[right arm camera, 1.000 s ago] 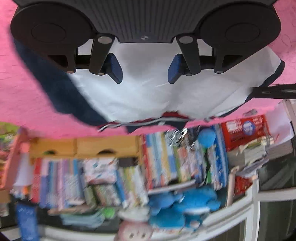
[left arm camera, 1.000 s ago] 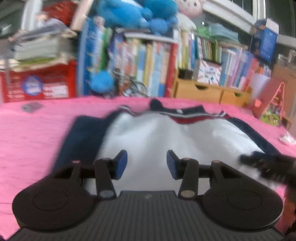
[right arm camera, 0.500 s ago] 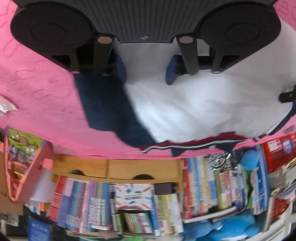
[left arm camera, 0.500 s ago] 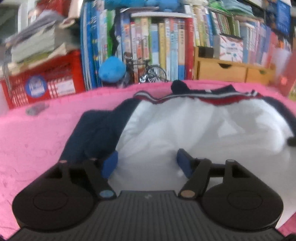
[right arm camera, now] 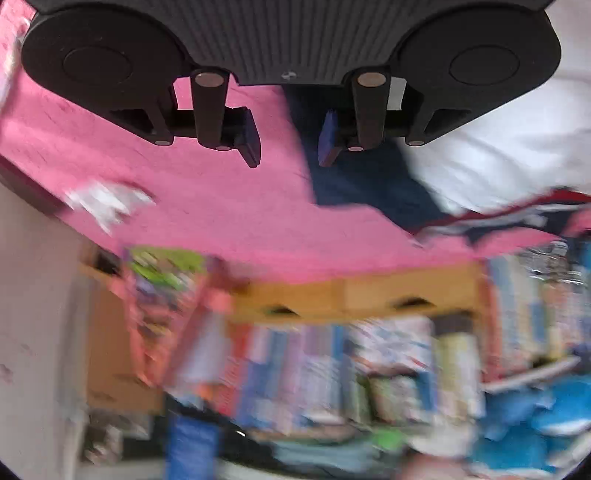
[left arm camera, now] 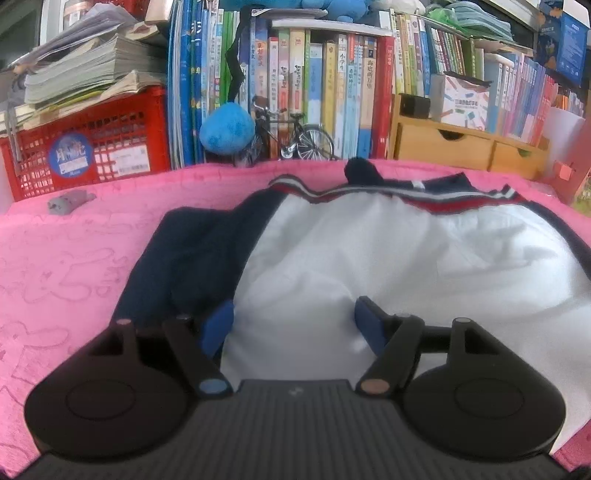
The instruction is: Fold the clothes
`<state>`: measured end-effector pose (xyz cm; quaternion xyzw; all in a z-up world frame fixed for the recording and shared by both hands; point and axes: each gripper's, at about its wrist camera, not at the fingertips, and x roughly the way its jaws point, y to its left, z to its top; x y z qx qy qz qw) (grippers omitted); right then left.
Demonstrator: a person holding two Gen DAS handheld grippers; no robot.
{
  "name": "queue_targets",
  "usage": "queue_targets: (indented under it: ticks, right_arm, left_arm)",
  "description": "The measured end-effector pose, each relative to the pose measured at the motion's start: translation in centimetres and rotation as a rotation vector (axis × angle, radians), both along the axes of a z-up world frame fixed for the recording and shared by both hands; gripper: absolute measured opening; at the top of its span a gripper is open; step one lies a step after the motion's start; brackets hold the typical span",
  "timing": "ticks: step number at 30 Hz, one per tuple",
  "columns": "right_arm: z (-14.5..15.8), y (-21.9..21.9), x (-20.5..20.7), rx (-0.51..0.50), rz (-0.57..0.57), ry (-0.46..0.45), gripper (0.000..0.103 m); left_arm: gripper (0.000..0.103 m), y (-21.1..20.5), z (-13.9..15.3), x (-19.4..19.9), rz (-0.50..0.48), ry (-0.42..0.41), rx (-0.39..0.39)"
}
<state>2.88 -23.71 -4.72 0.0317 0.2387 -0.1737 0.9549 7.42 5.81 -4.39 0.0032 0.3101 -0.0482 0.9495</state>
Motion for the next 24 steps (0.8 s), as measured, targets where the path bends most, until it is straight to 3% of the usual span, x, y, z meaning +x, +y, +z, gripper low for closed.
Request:
queue_targets:
  ticks: [4, 6, 8, 10, 14, 16, 22, 24]
  right_arm:
    - [-0.5, 4.1, 1.5, 0.104, 0.304, -0.014, 0.040]
    - [-1.2, 5.1, 2.5, 0.227, 0.459, -0.008, 0.045]
    - [-2.1, 4.6, 3.9, 0.351, 0.524, 0.030, 0.049]
    - [-2.9, 3.4, 4.9, 0.380, 0.499, 0.048, 0.046]
    - [-3.0, 0.2, 6.3, 0.268, 0.269, 0.072, 0.041]
    - [-3.6, -1.3, 6.8, 0.228, 0.180, 0.085, 0.032]
    - [-4.3, 0.1, 6.8, 0.078, 0.154, 0.096, 0.035]
    - [-4.3, 0.1, 6.8, 0.090, 0.157, 0.094, 0.036]
  left_arm:
    - [0.073, 0.1, 0.0, 0.0, -0.002, 0.003, -0.010]
    - [0.073, 0.2, 0.1, 0.0, -0.002, 0.004, -0.013]
    - [0.073, 0.2, 0.1, 0.0, -0.002, 0.005, -0.017]
    - [0.074, 0.2, 0.1, 0.1, -0.001, 0.007, -0.023]
    - [0.074, 0.3, 0.0, 0.1, -0.002, 0.009, -0.029]
    - [0.075, 0.3, 0.0, 0.1, -0.003, 0.010, -0.026]
    - [0.075, 0.5, 0.2, 0.0, -0.006, -0.002, -0.029]
    - [0.075, 1.0, 0.4, 0.0, 0.001, -0.007, -0.045]
